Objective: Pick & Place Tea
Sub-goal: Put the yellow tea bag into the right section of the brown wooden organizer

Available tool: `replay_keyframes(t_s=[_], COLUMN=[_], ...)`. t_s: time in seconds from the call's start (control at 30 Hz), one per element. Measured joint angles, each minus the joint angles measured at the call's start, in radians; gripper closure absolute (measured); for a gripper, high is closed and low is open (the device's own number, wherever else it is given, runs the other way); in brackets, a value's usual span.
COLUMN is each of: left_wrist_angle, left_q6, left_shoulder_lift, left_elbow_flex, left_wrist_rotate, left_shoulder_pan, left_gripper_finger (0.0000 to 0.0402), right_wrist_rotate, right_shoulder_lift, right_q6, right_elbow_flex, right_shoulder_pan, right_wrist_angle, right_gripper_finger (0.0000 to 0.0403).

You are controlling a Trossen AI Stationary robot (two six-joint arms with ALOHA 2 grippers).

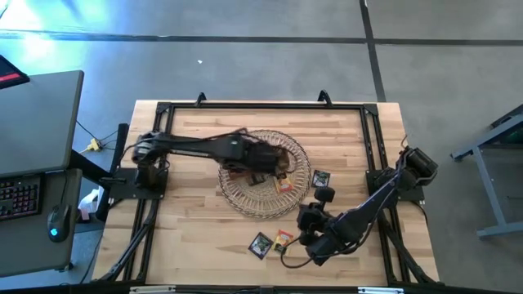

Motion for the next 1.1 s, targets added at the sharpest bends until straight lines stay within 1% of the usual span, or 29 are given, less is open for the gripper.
replay_keyframes(t_s=[0.03, 0.1, 0.17, 0.23, 0.33, 0.43, 0.5, 0.57, 0.67, 0.73, 0.77, 0.87, 0.9, 1.0, 1.1], left_wrist_angle=[-0.044, -0.069, -0.148, -0.160, -0.209, -0.196, -0.200, -0.177, -0.175, -0.173, -0.160, -0.140, -0.138, -0.141, -0.141], left_q6=[-0.018, -0.053, -0.117, -0.182, -0.317, -0.424, -0.501, -0.543, -0.617, -0.655, -0.665, -0.702, -0.721, -0.782, -0.818], left_shoulder_lift=[-0.022, -0.063, -0.117, -0.156, -0.245, -0.296, -0.323, -0.339, -0.343, -0.343, -0.347, -0.345, -0.341, -0.348, -0.344], left_elbow_flex=[0.013, 0.025, 0.008, 0.004, -0.053, -0.115, -0.171, -0.218, -0.290, -0.337, -0.358, -0.423, -0.440, -0.470, -0.487], left_wrist_rotate=[-0.024, -0.067, -0.083, -0.122, -0.186, -0.258, -0.265, -0.270, -0.255, -0.236, -0.234, -0.197, -0.194, -0.210, -0.211], left_shoulder_pan=[-0.018, -0.053, -0.098, -0.141, -0.226, -0.292, -0.343, -0.370, -0.406, -0.430, -0.436, -0.445, -0.445, -0.445, -0.446], left_gripper_finger=[0.0284, 0.0284, 0.0284, 0.0284, 0.0284, 0.0284, 0.0284, 0.0284, 0.0284, 0.0284, 0.0284, 0.0284, 0.0284, 0.0284, 0.0284], right_wrist_rotate=[-0.025, -0.096, -0.162, -0.202, -0.262, -0.390, -0.478, -0.544, -0.630, -0.673, -0.676, -0.688, -0.698, -0.752, -0.794], right_shoulder_lift=[0.000, 0.000, 0.000, 0.000, 0.000, 0.000, 0.000, 0.000, 0.000, 0.000, 0.000, 0.004, 0.008, 0.033, 0.071], right_q6=[0.011, 0.022, -0.012, -0.076, -0.194, -0.307, -0.359, -0.376, -0.373, -0.419, -0.464, -0.662, -0.705, -0.741, -0.778], right_elbow_flex=[-0.011, -0.040, -0.081, -0.134, -0.215, -0.300, -0.353, -0.408, -0.468, -0.488, -0.497, -0.504, -0.499, -0.464, -0.425], right_shoulder_pan=[-0.005, -0.016, -0.032, -0.050, -0.085, -0.129, -0.156, -0.177, -0.193, -0.188, -0.178, -0.147, -0.140, -0.135, -0.143], right_wrist_angle=[0.017, 0.065, 0.123, 0.215, 0.425, 0.696, 0.892, 1.075, 1.244, 1.308, 1.336, 1.413, 1.442, 1.460, 1.403], right_gripper_finger=[0.0391, 0.0391, 0.0388, 0.0381, 0.0357, 0.0323, 0.0300, 0.0279, 0.0255, 0.0246, 0.0244, 0.0242, 0.0242, 0.0242, 0.0242])
